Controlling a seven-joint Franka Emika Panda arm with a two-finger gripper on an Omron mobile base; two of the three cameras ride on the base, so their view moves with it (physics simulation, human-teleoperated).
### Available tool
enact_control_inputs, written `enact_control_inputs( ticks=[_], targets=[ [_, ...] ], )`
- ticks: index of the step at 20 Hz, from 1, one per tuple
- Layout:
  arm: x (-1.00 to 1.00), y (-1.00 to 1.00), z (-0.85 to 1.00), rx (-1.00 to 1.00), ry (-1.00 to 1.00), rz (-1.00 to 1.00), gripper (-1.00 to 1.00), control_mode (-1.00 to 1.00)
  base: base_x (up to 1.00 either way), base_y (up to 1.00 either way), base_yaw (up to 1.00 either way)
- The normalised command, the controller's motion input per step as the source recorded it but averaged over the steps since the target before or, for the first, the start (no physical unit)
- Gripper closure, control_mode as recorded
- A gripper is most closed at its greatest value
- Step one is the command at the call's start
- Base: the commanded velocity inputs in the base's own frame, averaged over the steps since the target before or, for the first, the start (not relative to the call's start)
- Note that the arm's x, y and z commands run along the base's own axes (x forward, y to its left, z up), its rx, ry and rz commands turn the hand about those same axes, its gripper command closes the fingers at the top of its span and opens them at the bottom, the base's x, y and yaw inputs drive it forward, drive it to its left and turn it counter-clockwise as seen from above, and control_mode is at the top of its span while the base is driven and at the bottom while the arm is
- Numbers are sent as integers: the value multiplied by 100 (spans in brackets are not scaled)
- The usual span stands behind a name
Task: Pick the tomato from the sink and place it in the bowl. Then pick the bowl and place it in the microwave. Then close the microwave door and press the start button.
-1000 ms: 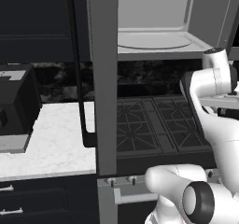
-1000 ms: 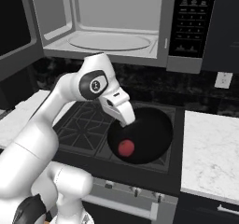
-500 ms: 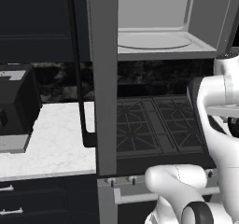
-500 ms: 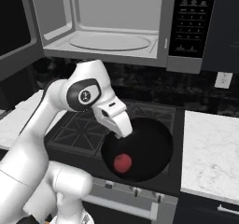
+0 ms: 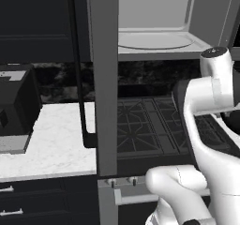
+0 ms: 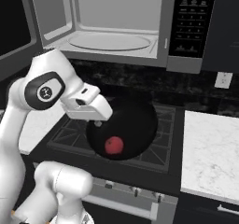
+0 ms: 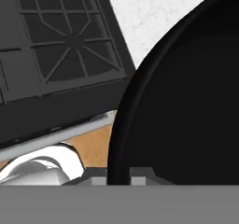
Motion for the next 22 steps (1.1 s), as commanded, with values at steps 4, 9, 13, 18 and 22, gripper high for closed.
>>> enact_control_inputs(
  ticks=[4, 9, 13, 18, 22],
  targets=[
    [0, 22, 31, -6, 0, 44, 100, -100, 0, 0, 0],
    [0, 11, 15, -5, -4, 49, 100, -100, 0, 0, 0],
    [0, 1, 10, -1, -13, 52, 100, -100, 0, 0, 0],
    [-1, 8, 19, -2, -16, 49, 100, -100, 0, 0, 0],
    [0, 18, 74, -15, -25, 37, 100, -100, 0, 0, 0]
  ],
)
